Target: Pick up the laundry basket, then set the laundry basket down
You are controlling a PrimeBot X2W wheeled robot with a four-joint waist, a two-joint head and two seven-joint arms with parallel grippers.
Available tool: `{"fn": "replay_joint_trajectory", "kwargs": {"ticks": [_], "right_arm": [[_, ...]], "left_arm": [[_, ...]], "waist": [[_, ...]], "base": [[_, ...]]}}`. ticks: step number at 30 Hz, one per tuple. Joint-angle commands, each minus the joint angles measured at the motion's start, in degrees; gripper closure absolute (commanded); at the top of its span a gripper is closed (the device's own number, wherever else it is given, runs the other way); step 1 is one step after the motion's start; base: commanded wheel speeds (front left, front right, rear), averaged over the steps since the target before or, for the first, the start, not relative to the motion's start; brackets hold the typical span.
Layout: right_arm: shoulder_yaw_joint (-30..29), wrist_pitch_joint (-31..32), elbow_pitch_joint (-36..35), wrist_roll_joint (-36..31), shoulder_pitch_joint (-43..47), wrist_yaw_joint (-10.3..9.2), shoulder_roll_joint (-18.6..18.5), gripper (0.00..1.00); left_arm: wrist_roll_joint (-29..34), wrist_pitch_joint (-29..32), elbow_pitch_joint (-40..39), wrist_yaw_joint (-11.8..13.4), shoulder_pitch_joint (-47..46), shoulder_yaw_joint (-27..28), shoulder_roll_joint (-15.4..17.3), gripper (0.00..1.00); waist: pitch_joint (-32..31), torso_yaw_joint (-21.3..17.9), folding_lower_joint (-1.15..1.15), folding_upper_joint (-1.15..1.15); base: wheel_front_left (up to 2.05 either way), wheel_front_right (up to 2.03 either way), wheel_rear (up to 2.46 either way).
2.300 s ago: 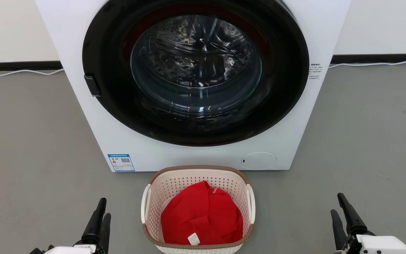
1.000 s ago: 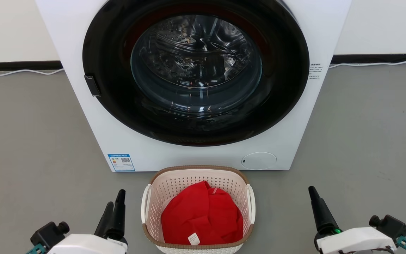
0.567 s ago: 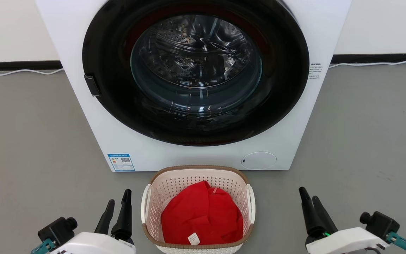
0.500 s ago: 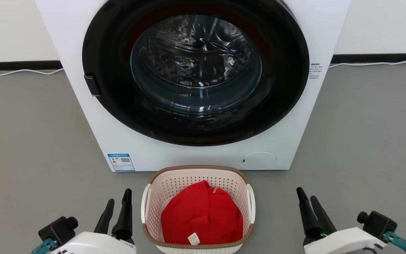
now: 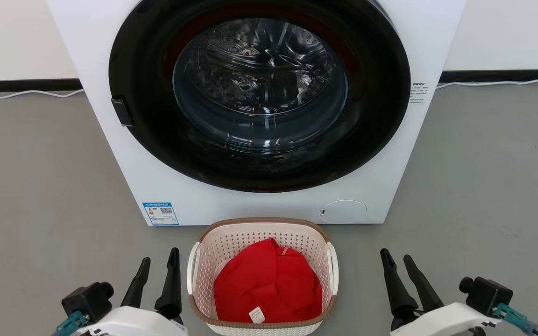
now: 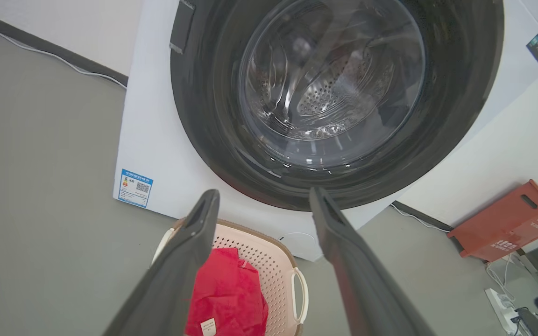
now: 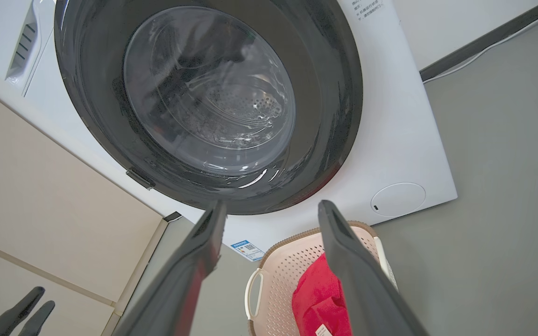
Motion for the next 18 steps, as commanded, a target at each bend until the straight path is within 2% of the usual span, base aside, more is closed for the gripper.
{"fn": "replay_joint_trajectory", "kwargs": {"ticks": [1, 18], "right_arm": [[1.5, -1.1, -2.0, -2.5, -2.8, 0.28, -0.3, 0.00], [2.1, -3.8, -2.7, -13.1, -2.9, 0.34, -0.4, 0.00]], "left_arm": [[2.3, -0.9, -2.2, 0.5, -0.5, 0.6, 0.3, 0.00], [12.8, -3.6, -3.8, 1.9, 0.1, -1.0, 0.3, 0.00]], "waist": [[0.0, 0.0, 0.00, 0.00], [0.5, 0.0, 0.00, 0.00]], "base": [[0.00, 0.00, 0.00], [0.00, 0.00, 0.00]]}}
